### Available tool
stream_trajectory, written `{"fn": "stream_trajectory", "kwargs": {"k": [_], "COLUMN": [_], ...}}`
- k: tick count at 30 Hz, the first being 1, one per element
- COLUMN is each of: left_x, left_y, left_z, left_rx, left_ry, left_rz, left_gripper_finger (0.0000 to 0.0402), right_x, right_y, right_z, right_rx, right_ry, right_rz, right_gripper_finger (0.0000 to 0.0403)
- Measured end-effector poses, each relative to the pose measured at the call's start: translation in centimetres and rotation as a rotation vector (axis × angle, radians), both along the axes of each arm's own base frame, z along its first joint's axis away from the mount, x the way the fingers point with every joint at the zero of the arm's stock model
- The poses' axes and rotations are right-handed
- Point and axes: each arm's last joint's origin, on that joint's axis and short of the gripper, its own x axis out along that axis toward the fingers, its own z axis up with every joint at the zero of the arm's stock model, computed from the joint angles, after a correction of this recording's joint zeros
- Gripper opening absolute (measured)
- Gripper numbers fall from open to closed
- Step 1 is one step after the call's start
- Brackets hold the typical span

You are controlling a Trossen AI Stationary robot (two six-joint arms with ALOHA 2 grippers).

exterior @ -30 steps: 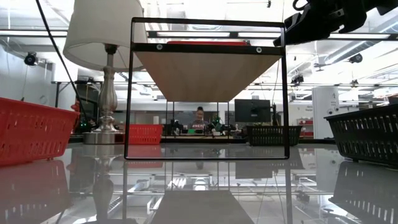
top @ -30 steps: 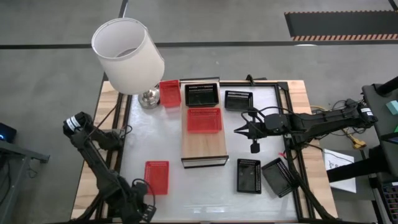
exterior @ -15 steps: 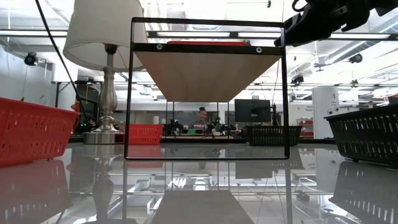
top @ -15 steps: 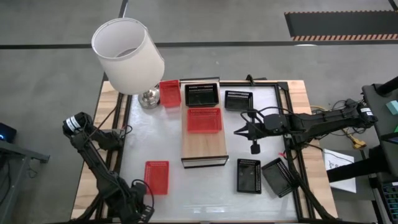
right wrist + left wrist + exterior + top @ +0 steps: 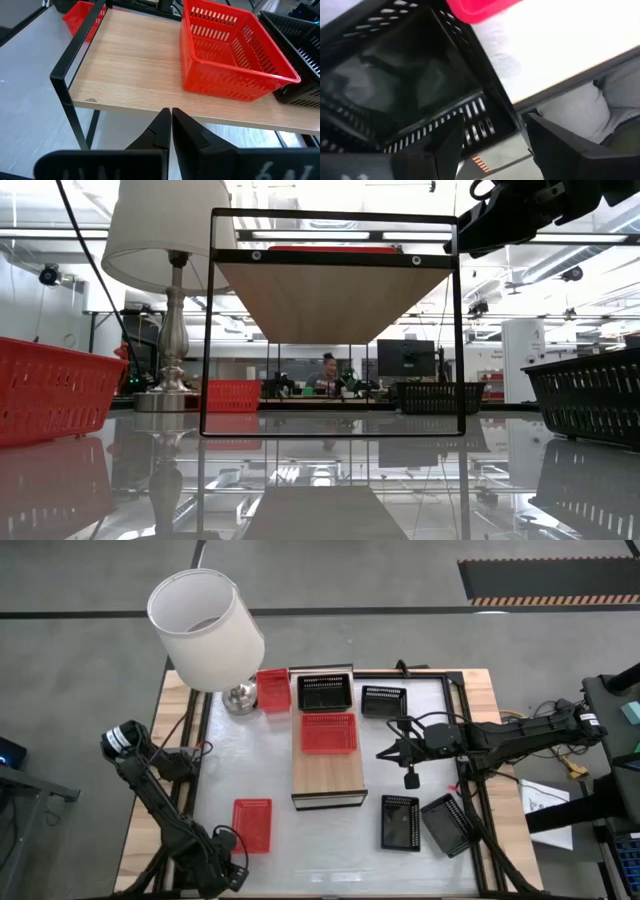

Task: Stack baskets on shelf by color
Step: Put the black bin on the shelf

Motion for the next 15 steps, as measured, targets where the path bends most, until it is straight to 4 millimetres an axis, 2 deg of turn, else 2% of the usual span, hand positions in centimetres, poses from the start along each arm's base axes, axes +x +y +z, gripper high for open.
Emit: {"fn": "stream_trajectory", "kwargs": {"k": [7,11,15], "left_x": [-0.13,-0.12,-0.05], "left_y": [0.31,0.3,0.25], "left_z": [-1.21,-1.22,-1.16], "left_rx": [0.013,0.014,0.011], "left_ry": [0.003,-0.006,-0.014], "left_rz": [-0.006,-0.023,-0.02], "left_gripper_finger": [0.0191,0.0156,0.0102], "right_x": [-0.01,-0.01,-0.01], "right_y": [0.0,0.0,0.0], "right_z": [-0.04,-0.04,-0.04], "right_rx": [-0.001,-0.001,-0.001], "right_ry": [0.002,0.002,0.002], "right_rz": [0.0,0.0,0.0], "right_gripper_finger": [0.0009,0.0009,0.0009]}}
